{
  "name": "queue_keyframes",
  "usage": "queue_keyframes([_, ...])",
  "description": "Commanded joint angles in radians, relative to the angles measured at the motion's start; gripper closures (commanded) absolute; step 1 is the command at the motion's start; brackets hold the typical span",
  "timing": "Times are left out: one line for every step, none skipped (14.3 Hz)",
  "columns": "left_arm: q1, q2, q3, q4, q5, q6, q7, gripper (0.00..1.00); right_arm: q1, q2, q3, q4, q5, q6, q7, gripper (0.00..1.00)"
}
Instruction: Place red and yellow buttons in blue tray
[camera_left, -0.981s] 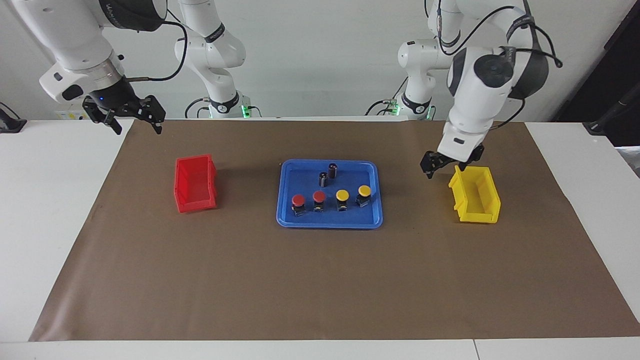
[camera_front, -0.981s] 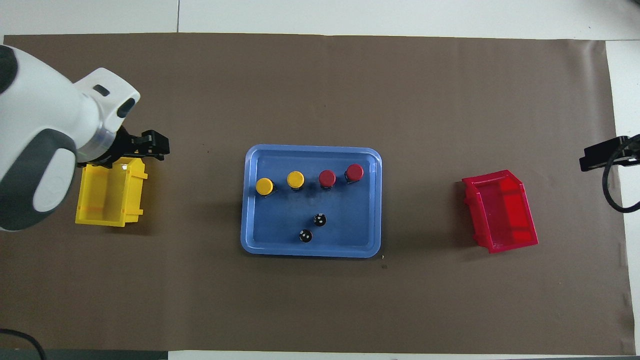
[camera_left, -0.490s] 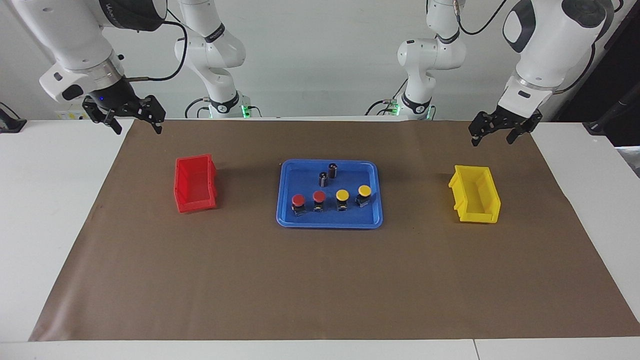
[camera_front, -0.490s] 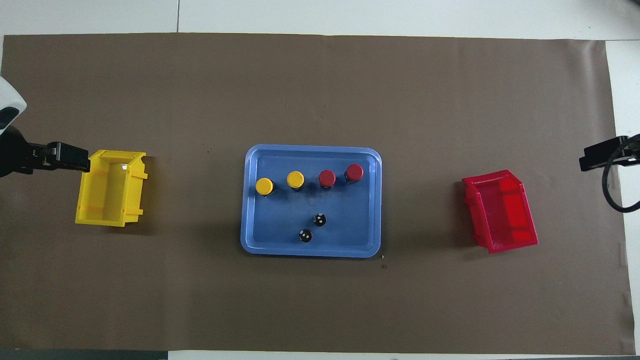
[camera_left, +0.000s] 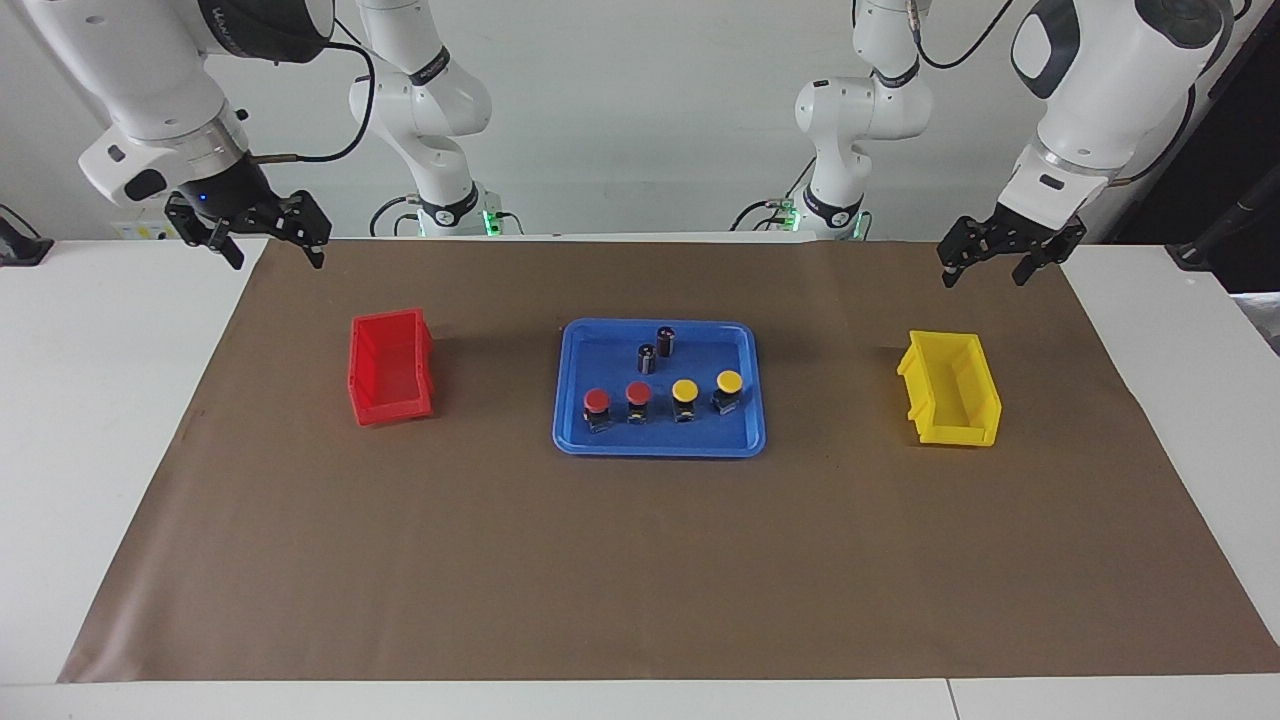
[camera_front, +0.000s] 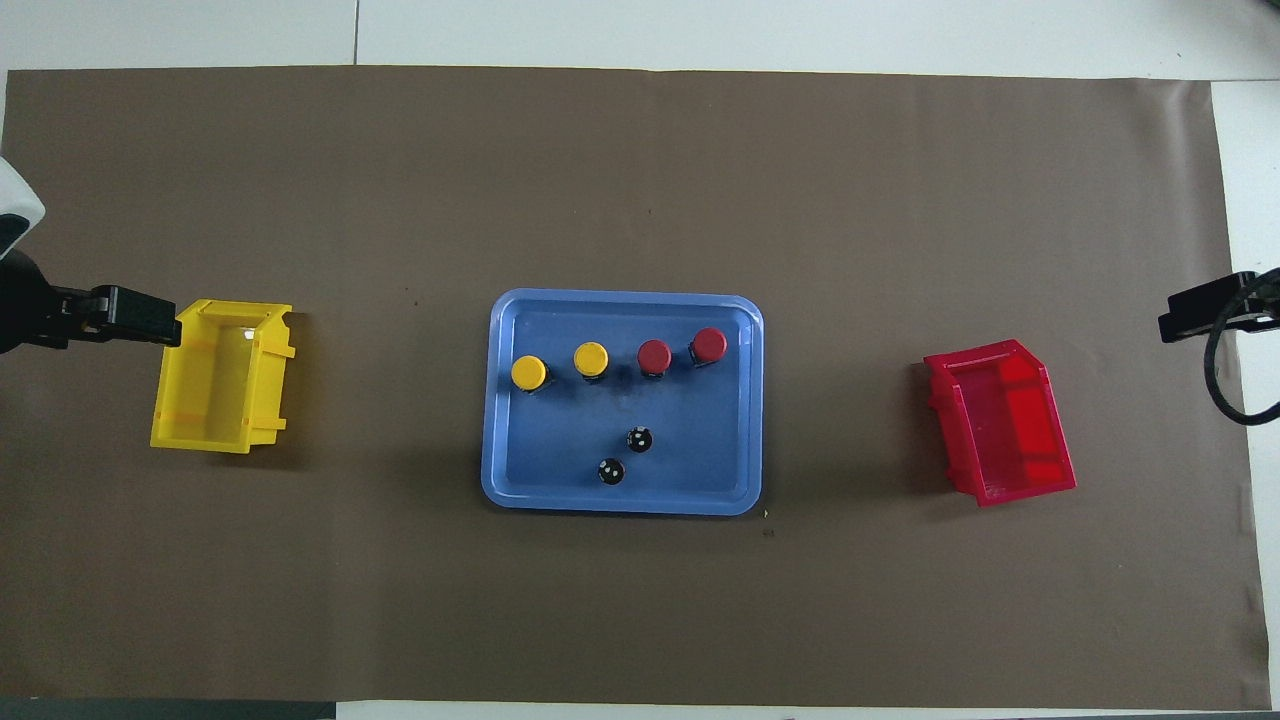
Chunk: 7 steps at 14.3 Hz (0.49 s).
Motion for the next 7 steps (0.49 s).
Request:
queue_keyframes([-0.016,0.004,0.023,0.047,-0.018,-0.049,0.019,0.0,-0.005,-0.025,0.002,-0.028,0.001,0.0,-0.017,0.01])
queue_keyframes([-0.014,0.001,0.022,0.05,-0.018,-0.051,0.019,0.0,-0.005,-0.025,0.002,-0.028,0.001,0.0,-0.017,0.01])
queue_keyframes([-0.013,-0.001,0.022,0.049,-0.018,-0.051,0.019,0.0,-0.005,-0.025,0.002,-0.028,0.001,0.0,-0.017,0.01])
queue_keyframes([-0.011,-0.01,0.02,0.05,-0.018,-0.057,0.018,0.0,-0.005,-0.025,0.003,-0.028,0.001,0.0,-0.017,0.01])
queue_keyframes([-0.011,-0.019,0.019,0.049,-0.018,-0.06,0.018,0.0,-0.005,-0.025,0.002,-0.028,0.001,0.0,-0.017,0.01])
queue_keyframes([-0.009,-0.02,0.017,0.048,-0.018,-0.058,0.018,0.0,-0.005,-0.025,0.003,-0.028,0.001,0.0,-0.017,0.01])
queue_keyframes([-0.009,-0.022,0.017,0.045,-0.018,-0.055,0.018,0.0,-0.005,-0.025,0.003,-0.027,0.001,0.0,-0.017,0.01])
